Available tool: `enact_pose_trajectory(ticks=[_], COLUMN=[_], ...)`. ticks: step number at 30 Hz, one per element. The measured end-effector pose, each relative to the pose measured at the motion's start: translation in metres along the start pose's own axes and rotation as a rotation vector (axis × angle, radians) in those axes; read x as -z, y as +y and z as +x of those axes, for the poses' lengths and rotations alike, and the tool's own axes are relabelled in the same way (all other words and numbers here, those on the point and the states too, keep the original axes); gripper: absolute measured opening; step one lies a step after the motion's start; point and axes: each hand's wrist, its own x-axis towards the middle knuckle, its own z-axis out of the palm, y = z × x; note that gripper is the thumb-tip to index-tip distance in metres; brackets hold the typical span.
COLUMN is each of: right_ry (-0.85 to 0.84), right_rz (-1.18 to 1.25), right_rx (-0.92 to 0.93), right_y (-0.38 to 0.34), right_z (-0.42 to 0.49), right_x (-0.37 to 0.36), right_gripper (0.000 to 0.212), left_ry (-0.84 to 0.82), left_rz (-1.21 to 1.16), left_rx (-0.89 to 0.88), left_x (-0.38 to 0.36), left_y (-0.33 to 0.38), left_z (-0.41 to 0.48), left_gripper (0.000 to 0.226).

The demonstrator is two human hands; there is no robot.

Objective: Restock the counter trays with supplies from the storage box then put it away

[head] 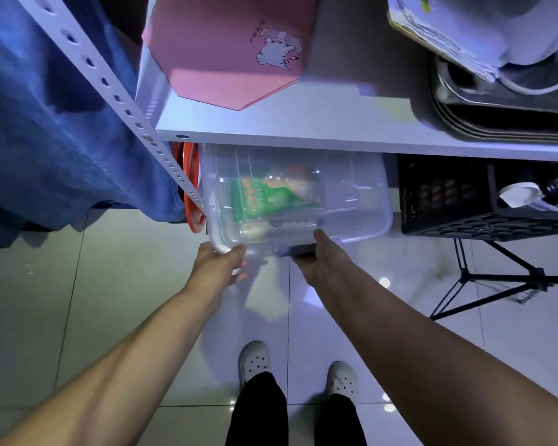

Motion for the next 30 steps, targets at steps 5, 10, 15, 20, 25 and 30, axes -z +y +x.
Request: enact_pose_trajectory(ticks=[5,10,15,20,25,30], right_ry=[-0.188,-0.269,-0.190,-0.045,0.004,0.033], right_rz=[-0.146,-0.263,-0.288,-0.329,-0.365,-0.466], right_rx=[-0.032,0.049,0.149,0.199,0.217,0.277], right_y=[-0.005,-0.007,-0.022,-0.033,-0.031,-0.035], right_z=[0.009,0.010,0.011,0.013,0.005,-0.013], right_x=[-0.012,-0.012,-0.022,-0.010,0.017,0.048], right_gripper=[0.005,0.011,0.013,0.015,0.017,0.018], left_ry=[0.087,0.141,0.151,0.143,0.146,0.105], left_rz=[-0.194,-0.215,-0.169,-0.160,-0.159,-0.009], left_rx=[-0.091,-0.144,-0.071,0.014,0.030,-0.044], left_x=[0.002,0.003,-0.009,-0.005,-0.007,-0.004], left_y=[0.033,0.061,0.077,0.084,0.083,0.075], left_z=[0.031,0.057,0.079,0.092,0.088,0.067], left_gripper=[0.024,0.006,0.019,0.052,0.052,0.007])
